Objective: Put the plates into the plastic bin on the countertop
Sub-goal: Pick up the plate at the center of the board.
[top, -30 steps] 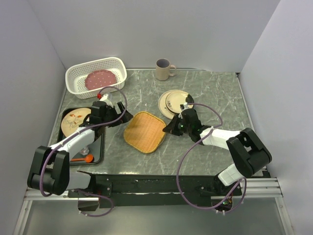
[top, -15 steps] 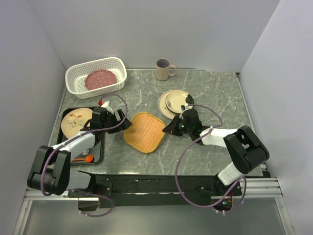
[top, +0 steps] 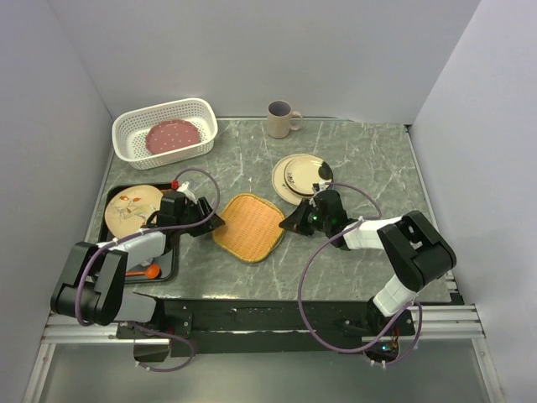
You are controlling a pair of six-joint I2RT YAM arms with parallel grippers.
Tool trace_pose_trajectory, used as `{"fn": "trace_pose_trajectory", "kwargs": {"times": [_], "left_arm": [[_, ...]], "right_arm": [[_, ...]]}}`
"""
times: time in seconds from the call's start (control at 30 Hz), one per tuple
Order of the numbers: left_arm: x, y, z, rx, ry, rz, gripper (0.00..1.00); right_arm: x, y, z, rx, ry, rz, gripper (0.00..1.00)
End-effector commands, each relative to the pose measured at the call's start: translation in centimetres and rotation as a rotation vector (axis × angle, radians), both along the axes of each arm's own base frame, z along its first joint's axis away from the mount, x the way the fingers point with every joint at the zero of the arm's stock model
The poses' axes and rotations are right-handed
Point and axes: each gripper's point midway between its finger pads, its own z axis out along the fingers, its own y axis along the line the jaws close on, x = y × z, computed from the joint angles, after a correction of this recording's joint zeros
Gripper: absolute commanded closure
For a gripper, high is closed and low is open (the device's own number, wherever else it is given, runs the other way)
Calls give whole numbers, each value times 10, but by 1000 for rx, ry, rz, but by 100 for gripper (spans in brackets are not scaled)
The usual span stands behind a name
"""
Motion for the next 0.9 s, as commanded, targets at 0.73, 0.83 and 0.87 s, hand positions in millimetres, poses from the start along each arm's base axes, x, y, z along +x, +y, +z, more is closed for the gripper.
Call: {"fn": "trace_pose_trajectory", "kwargs": {"times": [0.73,0.83,0.87], "left_arm": [[-16,-39,72,-302,-266,-163,66],[-20,-41,77,-318,-289,-182,61],[-20,-42,79,-324,-294,-188,60]], "right_arm": [[-13,12,2,71,-12,92,100],[-14,14,7,85,-21,102,100],[-14,15,9,92,-23,108,100]]}}
